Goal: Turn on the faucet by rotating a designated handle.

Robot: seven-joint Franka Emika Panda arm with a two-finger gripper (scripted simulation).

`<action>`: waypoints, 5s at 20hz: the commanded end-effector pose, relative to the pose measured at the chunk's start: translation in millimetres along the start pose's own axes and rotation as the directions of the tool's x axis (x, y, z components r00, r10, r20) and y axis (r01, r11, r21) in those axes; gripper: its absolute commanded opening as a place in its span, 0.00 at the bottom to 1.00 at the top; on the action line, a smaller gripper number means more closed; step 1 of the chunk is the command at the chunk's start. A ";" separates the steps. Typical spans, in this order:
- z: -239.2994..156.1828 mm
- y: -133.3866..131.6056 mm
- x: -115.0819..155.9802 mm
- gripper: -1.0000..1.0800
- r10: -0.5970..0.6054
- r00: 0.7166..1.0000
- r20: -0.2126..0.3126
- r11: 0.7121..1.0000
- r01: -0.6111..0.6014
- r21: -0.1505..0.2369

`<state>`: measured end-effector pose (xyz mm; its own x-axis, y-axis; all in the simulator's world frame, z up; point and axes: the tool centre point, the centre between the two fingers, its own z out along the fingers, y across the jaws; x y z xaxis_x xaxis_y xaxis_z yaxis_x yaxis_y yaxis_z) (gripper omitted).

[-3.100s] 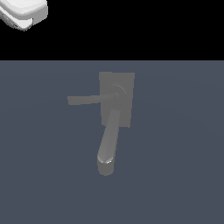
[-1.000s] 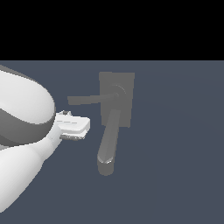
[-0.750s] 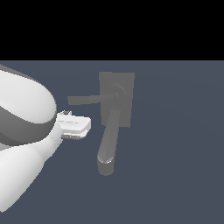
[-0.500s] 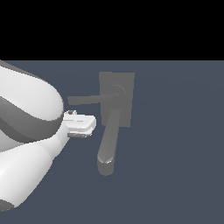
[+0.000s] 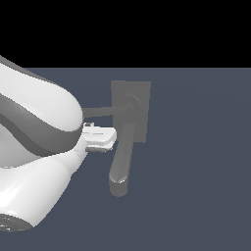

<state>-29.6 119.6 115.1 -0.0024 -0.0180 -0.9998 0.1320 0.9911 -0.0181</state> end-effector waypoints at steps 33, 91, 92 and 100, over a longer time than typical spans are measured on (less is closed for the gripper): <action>-0.1 -8.5 -102.6 0.00 -0.001 1.000 -0.002 1.000 0.001 0.002; -8.5 -137.4 -167.3 0.00 0.012 1.000 -0.027 1.000 -0.012 0.004; -8.1 -140.7 -167.3 0.00 0.012 1.000 -0.026 1.000 -0.012 0.004; -4.7 -166.8 -166.7 0.00 0.007 1.000 -0.014 1.000 -0.007 0.002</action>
<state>-60.9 -38.9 281.7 0.0018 0.0332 -0.9994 0.1779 0.9835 0.0330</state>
